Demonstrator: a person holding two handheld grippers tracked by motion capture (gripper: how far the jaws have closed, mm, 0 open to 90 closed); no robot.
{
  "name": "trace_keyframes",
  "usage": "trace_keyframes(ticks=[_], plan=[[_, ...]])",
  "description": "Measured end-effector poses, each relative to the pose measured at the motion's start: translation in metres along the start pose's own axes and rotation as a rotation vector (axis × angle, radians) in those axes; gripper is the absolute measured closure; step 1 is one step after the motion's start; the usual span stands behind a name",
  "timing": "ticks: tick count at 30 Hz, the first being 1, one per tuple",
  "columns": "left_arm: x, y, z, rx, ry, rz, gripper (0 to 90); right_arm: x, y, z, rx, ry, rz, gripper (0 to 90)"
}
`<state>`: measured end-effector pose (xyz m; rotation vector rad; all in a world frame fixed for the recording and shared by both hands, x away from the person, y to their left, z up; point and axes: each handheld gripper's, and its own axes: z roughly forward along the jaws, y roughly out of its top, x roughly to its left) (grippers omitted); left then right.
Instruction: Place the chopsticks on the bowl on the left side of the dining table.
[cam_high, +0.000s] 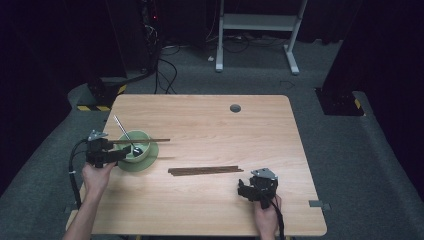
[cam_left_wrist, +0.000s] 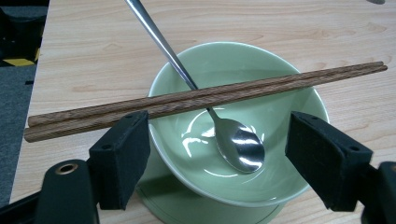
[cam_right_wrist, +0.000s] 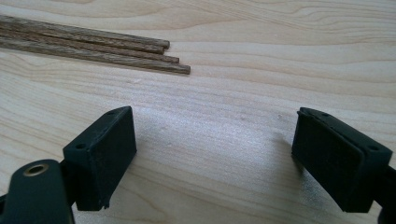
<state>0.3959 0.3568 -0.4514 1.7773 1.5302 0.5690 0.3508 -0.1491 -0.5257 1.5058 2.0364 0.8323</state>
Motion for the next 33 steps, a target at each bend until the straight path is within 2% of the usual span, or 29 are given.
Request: trace_keyframes(ticks=[11, 12, 13, 15, 33], plan=[[-0.014, 0.004, -0.002, -0.026, -0.037, 0.022, 22.8, 0.000, 0.000, 0.000, 0.000, 0.000, 0.000, 13.3], [-0.018, 0.004, 0.000, -0.053, -0.039, -0.009, 22.8, 0.000, 0.000, 0.000, 0.000, 0.000, 0.000, 13.3], [-0.017, 0.005, -0.002, -0.029, -0.045, 0.024, 22.8, 0.000, 0.000, 0.000, 0.000, 0.000, 0.000, 13.3], [-0.019, 0.005, -0.003, -0.028, -0.049, 0.033, 22.8, 0.000, 0.000, 0.000, 0.000, 0.000, 0.000, 13.3], [-0.029, 0.008, -0.002, -0.031, -0.080, 0.035, 22.9, 0.000, 0.000, 0.000, 0.000, 0.000, 0.000, 13.3]])
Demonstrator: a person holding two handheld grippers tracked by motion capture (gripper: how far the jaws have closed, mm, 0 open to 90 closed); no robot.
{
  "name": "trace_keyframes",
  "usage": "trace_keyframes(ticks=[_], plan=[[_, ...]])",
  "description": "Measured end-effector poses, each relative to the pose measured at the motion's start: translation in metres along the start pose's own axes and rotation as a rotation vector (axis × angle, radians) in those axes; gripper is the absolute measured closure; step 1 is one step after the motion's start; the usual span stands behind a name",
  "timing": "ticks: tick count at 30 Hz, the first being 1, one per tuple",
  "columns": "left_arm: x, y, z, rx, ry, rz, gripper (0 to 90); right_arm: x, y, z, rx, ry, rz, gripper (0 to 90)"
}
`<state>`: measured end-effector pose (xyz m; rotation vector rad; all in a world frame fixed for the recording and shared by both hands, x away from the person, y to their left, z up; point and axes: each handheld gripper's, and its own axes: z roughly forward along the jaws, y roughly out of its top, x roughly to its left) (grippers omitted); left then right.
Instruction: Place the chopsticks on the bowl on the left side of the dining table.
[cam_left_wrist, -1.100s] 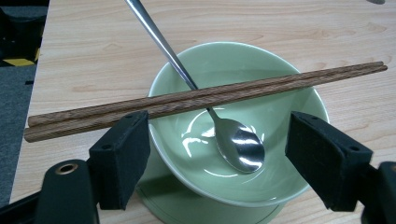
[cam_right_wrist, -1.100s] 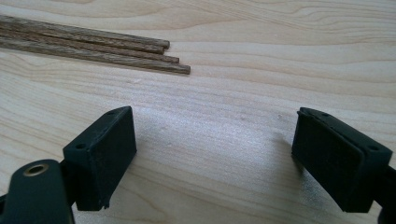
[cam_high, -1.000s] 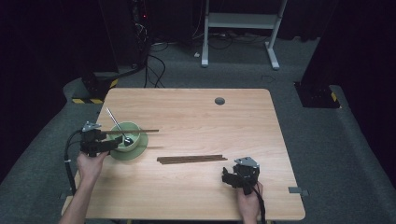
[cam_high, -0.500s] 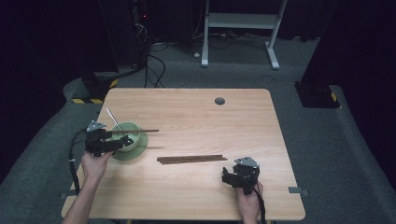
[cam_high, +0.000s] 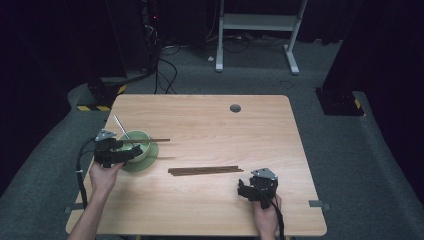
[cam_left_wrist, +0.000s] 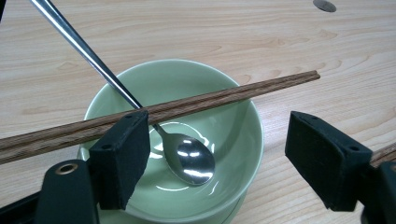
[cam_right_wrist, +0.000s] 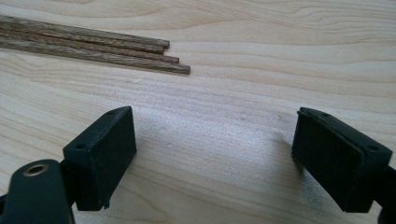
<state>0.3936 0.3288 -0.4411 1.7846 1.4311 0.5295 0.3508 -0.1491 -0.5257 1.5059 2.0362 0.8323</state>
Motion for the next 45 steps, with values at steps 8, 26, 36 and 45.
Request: trace_keyframes(ticks=[8, 26, 36, 45], plan=[[-0.006, 0.001, 0.000, -0.002, -0.017, 0.017, 22.9, 0.000, 0.000, 0.000, 0.000, 0.000, 0.000, 13.3], [-0.019, 0.004, 0.001, -0.018, -0.049, 0.032, 22.9, 0.000, 0.000, 0.000, 0.000, 0.000, 0.000, 13.3], [-0.025, 0.005, 0.000, -0.021, -0.060, 0.049, 23.0, 0.000, 0.000, 0.000, 0.000, 0.000, 0.000, 13.3], [-0.031, 0.006, -0.001, -0.028, -0.073, 0.053, 23.0, 0.000, 0.000, 0.000, 0.000, 0.000, 0.000, 13.3]])
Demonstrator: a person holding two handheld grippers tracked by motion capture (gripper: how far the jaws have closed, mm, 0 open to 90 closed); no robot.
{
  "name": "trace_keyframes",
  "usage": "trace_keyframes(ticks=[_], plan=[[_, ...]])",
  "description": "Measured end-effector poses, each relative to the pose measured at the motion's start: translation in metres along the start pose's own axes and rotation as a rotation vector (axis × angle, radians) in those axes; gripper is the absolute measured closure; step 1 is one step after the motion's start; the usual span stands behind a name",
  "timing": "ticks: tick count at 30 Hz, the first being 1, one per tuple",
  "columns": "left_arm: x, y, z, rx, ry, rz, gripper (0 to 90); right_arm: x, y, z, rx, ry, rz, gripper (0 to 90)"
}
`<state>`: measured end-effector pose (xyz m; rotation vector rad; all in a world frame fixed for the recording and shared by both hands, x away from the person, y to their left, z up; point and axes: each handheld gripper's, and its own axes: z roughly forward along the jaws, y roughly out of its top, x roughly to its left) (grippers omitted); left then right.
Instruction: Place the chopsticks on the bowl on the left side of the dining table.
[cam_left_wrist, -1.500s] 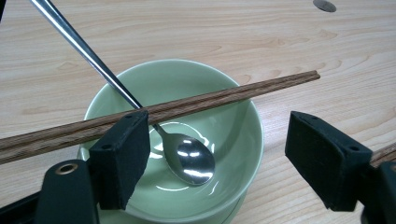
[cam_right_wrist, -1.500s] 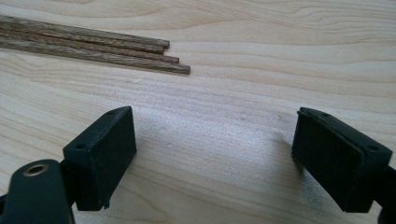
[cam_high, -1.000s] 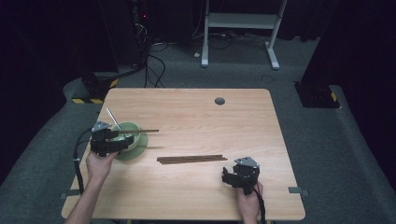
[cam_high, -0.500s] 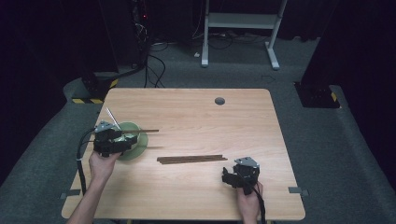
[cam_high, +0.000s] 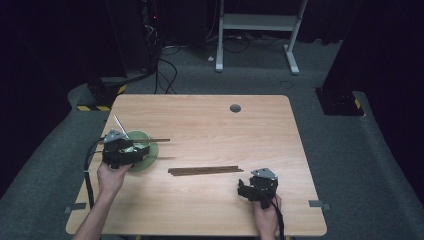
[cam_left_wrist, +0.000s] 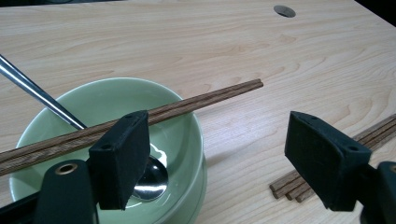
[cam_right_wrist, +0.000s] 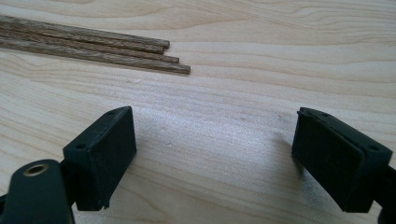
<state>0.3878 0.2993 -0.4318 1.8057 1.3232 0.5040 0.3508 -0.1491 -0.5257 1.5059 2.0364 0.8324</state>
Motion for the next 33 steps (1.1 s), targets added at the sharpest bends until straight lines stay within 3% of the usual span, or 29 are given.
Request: trace_keyframes(ticks=[33], plan=[[-0.032, -0.006, 0.010, 0.011, -0.078, 0.043, 22.9, 0.000, 0.000, 0.000, 0.000, 0.000, 0.000, 13.3]])
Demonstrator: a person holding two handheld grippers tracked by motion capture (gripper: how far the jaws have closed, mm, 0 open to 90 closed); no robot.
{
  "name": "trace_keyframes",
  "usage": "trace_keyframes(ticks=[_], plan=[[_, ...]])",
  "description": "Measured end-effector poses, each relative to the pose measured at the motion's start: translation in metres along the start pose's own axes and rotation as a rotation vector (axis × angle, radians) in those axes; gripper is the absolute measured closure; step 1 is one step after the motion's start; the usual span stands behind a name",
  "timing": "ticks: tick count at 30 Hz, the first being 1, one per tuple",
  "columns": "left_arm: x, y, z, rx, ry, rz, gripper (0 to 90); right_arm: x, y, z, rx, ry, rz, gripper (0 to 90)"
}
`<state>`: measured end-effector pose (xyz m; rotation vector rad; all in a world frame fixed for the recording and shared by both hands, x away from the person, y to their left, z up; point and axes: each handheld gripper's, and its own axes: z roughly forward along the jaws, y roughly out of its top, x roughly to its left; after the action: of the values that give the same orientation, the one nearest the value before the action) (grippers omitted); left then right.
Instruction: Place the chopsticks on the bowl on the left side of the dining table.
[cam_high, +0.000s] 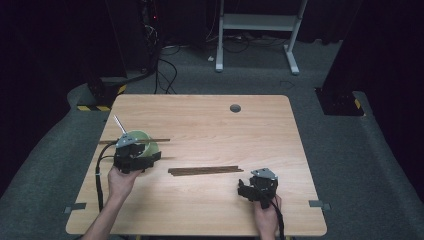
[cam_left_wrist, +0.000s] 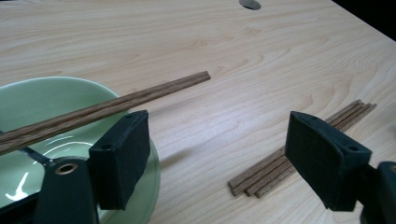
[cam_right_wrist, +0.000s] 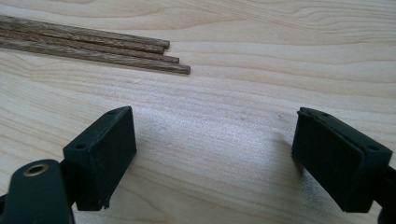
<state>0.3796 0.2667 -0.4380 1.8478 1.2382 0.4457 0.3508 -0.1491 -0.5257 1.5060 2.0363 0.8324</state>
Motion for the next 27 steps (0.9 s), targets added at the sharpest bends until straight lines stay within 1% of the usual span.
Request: trace_keyframes(ticks=[3, 11, 17, 21, 27], plan=[[-0.003, -0.002, 0.002, 0.002, -0.010, 0.000, 22.9, 0.000, 0.000, 0.000, 0.000, 0.000, 0.001, 13.3], [-0.013, -0.007, 0.007, 0.018, -0.023, 0.016, 22.8, 0.000, 0.000, 0.000, 0.000, 0.000, 0.000, 13.3], [-0.018, -0.010, 0.012, 0.026, -0.041, 0.015, 22.8, 0.000, 0.000, 0.000, 0.000, 0.000, 0.000, 13.3], [-0.020, -0.013, 0.015, 0.037, -0.040, 0.023, 22.8, 0.000, 0.000, 0.000, 0.000, -0.001, 0.001, 13.3], [-0.024, -0.020, 0.018, 0.044, -0.050, 0.017, 22.8, 0.000, 0.000, 0.000, 0.001, 0.000, 0.000, 13.3]])
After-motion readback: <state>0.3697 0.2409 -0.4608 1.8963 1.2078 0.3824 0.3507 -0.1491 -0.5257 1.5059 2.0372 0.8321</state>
